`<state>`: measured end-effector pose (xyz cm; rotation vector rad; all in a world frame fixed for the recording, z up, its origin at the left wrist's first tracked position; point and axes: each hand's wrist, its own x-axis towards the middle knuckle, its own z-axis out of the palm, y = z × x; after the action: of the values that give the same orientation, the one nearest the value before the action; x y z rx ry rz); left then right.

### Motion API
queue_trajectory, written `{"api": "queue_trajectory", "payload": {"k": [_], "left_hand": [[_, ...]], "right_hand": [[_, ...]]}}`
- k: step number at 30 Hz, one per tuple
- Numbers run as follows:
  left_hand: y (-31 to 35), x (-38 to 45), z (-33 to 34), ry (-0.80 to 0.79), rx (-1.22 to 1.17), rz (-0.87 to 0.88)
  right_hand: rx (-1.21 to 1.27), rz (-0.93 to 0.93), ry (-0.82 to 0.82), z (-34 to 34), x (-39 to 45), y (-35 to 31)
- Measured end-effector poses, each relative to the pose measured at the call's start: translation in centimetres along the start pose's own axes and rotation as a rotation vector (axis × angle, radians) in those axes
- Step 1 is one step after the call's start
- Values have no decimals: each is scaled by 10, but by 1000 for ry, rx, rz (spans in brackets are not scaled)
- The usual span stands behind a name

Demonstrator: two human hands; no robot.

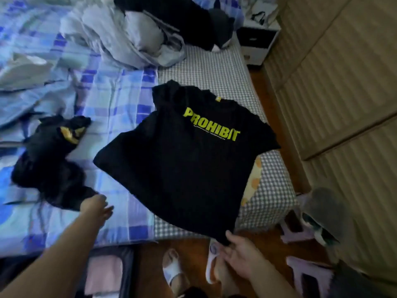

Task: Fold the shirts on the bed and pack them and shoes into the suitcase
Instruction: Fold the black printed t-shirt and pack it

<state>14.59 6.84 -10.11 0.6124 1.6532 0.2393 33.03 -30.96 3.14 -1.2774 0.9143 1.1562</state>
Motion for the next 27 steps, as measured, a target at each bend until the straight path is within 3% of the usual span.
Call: {"api": "queue_trajectory", "payload": {"k": [2,8,12,16,22,27], "left_hand": [[-41,-111,19,-135,74,-178],[-182,-160,65,-312,216,-404],[-199,-187,103,-310,239,-492],[-216,-197,149,-309,371,-381],[-232,-204,240,-141,127,-407],[-271,-171,316,75,-494,-509]], "right_hand": [[-25,68,67,10,25,23],[-669,187,335,-13,69,17],[-749,67,411,-52,68,-50],[-808,-85,386,-100,62,-147],[-755,-267,336,-111,116,-309],[-293,-219,56,-80,195,-399]]}}
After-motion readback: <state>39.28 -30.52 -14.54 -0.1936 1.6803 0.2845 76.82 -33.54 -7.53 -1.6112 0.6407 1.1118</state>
